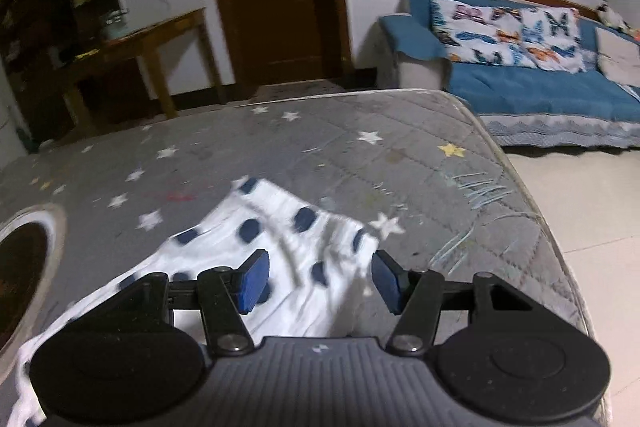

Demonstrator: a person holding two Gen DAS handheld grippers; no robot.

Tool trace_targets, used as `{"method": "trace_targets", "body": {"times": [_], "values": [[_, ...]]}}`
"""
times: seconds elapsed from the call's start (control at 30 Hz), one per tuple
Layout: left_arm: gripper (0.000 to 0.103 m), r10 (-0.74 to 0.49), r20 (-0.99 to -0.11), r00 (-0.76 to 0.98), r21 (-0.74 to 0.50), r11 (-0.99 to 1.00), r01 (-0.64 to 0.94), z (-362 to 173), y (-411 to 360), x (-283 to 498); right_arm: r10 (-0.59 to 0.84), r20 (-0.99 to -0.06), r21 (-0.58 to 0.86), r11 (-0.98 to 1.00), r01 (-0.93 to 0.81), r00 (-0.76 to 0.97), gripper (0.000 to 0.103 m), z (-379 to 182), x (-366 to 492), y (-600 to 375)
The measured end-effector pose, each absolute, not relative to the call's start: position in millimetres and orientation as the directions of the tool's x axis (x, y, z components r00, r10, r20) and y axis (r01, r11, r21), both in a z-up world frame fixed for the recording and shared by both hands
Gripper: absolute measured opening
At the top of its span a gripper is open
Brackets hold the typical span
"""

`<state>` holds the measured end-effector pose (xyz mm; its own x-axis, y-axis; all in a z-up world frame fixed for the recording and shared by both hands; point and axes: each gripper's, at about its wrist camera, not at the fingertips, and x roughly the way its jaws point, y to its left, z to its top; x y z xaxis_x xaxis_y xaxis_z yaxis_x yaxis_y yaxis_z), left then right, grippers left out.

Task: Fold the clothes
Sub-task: 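Grasp the polka-dot pants waistband with the right gripper and lift it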

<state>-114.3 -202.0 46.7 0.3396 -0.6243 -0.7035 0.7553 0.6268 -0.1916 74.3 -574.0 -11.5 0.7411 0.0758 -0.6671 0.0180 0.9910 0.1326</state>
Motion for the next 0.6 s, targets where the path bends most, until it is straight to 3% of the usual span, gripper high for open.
{"method": "trace_targets", "body": {"times": [0.17,0.27,0.43,0.6], "values": [[0.065,-0.619,-0.706,0.344,-0.194,0.636,0.746,47.8,-199.5,-112.0,0.063,-0.670,0.138,0.990,0.041,0.740,0.058,-25.9,84.8,-577.7],[0.067,-0.616,-0.707,0.347,-0.196,0.642,0.741,48.5,-198.0,-110.6,0.067,-0.657,0.154,0.987,0.047,0.751,0.053,-26.7,85.9,-579.7],[0.070,-0.606,-0.712,0.353,-0.197,0.656,0.729,49.5,-194.3,-110.4,0.091,-0.647,0.205,0.977,0.058,0.757,0.026,-23.5,85.8,-585.5],[0.071,-0.592,-0.720,0.361,-0.197,0.674,0.712,50.1,-189.6,-112.3,0.108,-0.615,0.240,0.969,0.055,0.781,0.016,-14.0,77.8,-585.8]]}}
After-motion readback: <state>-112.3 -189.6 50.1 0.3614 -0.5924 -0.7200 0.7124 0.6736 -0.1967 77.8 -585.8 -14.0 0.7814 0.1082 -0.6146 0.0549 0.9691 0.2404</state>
